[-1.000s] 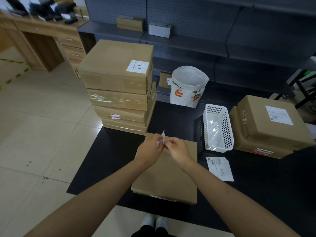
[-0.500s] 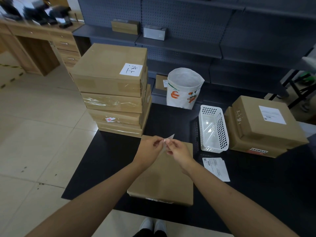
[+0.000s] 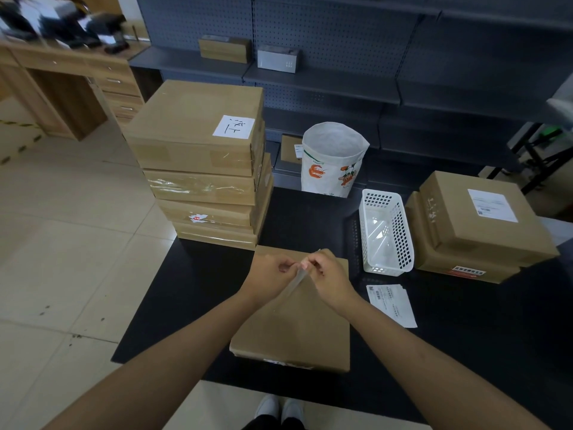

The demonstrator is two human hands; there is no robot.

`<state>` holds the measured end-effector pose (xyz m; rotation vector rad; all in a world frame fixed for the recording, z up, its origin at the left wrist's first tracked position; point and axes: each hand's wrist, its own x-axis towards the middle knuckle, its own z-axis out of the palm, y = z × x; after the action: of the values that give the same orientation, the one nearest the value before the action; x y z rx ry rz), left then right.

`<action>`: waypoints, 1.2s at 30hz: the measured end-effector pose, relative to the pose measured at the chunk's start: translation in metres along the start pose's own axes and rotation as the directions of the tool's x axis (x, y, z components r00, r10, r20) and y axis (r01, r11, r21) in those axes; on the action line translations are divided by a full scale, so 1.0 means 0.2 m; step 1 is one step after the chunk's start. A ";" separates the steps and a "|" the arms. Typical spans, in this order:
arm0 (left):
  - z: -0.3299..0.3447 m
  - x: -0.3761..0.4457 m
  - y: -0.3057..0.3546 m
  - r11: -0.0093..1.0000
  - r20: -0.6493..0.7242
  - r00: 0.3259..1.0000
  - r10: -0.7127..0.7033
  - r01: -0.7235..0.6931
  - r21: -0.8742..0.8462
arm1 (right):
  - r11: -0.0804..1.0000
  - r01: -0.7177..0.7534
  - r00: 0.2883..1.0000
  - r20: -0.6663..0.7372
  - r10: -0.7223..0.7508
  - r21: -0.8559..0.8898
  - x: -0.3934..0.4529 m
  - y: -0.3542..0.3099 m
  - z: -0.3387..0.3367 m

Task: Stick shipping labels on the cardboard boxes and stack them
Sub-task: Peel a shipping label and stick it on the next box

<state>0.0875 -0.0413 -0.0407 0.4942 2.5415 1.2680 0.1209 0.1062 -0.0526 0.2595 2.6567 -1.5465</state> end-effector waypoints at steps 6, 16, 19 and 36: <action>-0.02 0.02 -0.01 0.926 -0.123 0.956 -0.267 0.220 -0.308 | 0.966 -0.224 0.972 -0.038 0.231 0.128 0.00 0.02 0.00; -0.05 0.06 0.01 0.850 -0.277 0.860 -0.427 0.278 -0.448 | 0.630 -0.512 0.745 -0.063 0.664 0.584 0.04 0.14 -0.04; -0.09 0.08 0.06 0.812 -0.352 0.806 -0.476 0.249 -0.529 | 0.565 -0.561 0.676 -0.060 0.735 0.605 0.04 0.22 -0.04; 0.14 0.29 0.41 0.863 -0.402 0.855 -0.326 0.096 -0.496 | 0.641 -0.392 0.636 -0.309 0.707 0.660 0.07 0.35 -0.39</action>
<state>0.0595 0.0489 0.0039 -0.2425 2.4060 2.0161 0.1211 0.2098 -0.0755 1.6492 1.9321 -2.1175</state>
